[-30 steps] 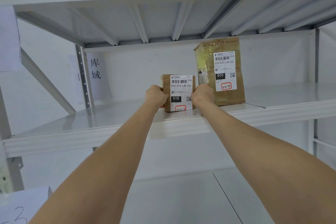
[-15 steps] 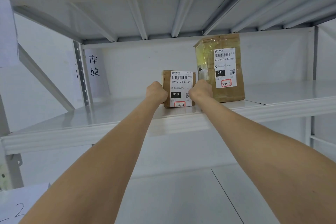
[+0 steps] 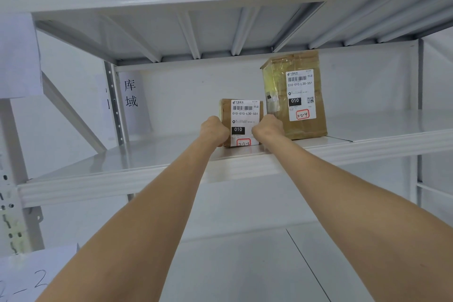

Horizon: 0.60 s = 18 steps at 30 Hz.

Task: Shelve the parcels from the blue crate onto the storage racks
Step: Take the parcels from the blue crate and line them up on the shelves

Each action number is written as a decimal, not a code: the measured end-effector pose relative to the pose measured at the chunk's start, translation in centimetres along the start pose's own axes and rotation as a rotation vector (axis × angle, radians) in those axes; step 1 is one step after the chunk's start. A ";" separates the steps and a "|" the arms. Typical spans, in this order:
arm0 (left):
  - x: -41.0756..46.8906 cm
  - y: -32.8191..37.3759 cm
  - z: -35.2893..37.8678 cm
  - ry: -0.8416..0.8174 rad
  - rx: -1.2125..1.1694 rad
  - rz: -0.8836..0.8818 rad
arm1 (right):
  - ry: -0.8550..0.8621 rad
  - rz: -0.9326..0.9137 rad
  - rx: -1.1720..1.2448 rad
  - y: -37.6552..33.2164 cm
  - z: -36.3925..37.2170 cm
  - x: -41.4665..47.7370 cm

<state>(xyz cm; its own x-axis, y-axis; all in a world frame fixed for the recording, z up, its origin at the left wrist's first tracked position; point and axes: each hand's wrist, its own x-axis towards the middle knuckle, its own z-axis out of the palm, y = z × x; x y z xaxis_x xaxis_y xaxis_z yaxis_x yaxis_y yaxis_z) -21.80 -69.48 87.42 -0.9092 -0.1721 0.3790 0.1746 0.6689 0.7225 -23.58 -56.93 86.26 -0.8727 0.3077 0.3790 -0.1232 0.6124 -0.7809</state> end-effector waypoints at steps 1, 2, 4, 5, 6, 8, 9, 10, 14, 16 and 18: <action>-0.3 0.1 -0.1 -0.009 0.002 0.000 | -0.002 -0.004 -0.006 0.0 -0.1 -0.2; -0.8 0.2 -0.3 -0.013 0.003 0.002 | -0.001 -0.008 -0.019 0.1 -0.2 -0.4; -1.1 0.2 -0.5 -0.022 0.008 0.005 | -0.001 -0.021 -0.043 0.1 -0.6 -0.8; -1.2 0.2 -0.6 -0.016 0.012 0.012 | 0.000 -0.032 -0.045 0.1 -0.8 -1.1; -1.4 0.3 -0.7 -0.009 0.011 0.016 | 0.008 -0.042 -0.046 0.0 -1.0 -1.4; -1.7 0.3 -0.9 0.012 0.033 0.037 | 0.031 -0.062 -0.050 -0.3 -1.4 -2.3; -1.8 0.3 -0.8 0.031 0.070 0.044 | 0.043 -0.071 -0.051 -0.3 -1.5 -2.6; -2.1 0.3 -0.8 0.059 0.105 0.063 | 0.056 -0.079 -0.050 -0.2 -1.7 -2.9; -3.4 0.7 0.4 0.192 0.175 0.204 | 0.124 -0.089 -0.063 0.7 -2.7 -4.6; -4.5 1.0 1.5 0.207 0.173 0.266 | 0.148 -0.078 -0.075 1.7 -3.5 -5.4; -5.8 1.4 3.0 0.216 0.163 0.353 | 0.187 -0.086 -0.103 2.9 -4.5 -6.3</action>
<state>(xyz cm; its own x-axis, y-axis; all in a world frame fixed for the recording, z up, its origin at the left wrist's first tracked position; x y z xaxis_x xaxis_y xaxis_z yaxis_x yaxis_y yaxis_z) -17.43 -65.41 84.51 -0.7019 -0.0485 0.7106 0.3823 0.8161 0.4333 -16.36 -53.80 83.82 -0.7572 0.3749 0.5349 -0.1365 0.7101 -0.6908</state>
